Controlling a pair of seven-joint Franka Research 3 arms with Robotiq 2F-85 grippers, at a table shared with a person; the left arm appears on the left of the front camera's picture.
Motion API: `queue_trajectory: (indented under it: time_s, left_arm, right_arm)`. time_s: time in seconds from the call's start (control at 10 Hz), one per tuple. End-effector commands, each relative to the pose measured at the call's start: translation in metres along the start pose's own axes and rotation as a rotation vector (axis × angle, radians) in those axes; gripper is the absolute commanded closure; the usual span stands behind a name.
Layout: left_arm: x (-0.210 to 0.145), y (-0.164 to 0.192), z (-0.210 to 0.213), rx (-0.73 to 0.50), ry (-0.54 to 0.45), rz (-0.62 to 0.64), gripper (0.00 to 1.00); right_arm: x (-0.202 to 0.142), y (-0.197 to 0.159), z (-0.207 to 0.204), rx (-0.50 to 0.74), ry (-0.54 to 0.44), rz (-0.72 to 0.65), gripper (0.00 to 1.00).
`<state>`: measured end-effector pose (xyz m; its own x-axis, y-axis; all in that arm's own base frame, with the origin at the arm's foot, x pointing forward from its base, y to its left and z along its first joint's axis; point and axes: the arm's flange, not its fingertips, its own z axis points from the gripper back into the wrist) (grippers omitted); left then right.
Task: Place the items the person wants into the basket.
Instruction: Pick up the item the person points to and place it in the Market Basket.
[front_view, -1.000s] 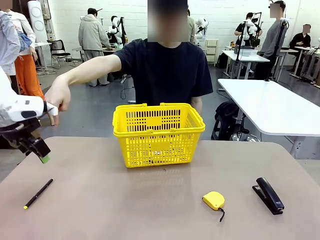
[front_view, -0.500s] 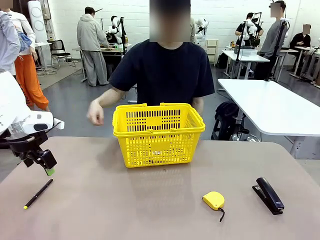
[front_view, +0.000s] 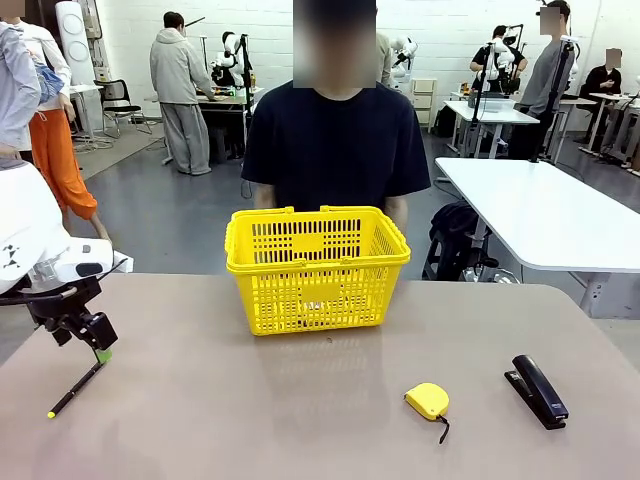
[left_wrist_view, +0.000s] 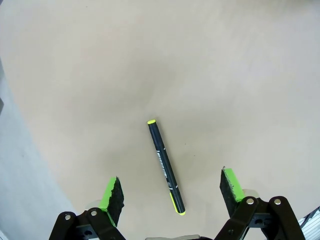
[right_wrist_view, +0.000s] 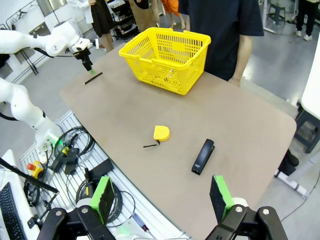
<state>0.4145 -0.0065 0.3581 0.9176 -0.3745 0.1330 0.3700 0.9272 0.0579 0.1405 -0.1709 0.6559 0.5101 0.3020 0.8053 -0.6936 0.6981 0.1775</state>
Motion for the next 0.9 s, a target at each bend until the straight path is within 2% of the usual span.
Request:
queue_trajectory:
  time_s: [0.0,0.8]
  left_arm:
    - [-0.1,-0.03,-0.033,0.004,-0.027,0.007,0.0]
    - [-0.112,-0.027,-0.064,-0.028,0.003,0.004,0.0]
  right_arm:
    - [0.0,0.0,-0.001,0.008,-0.002,0.005,0.0]
    - [0.0,0.0,-0.001,0.008,-0.002,0.005,0.0]
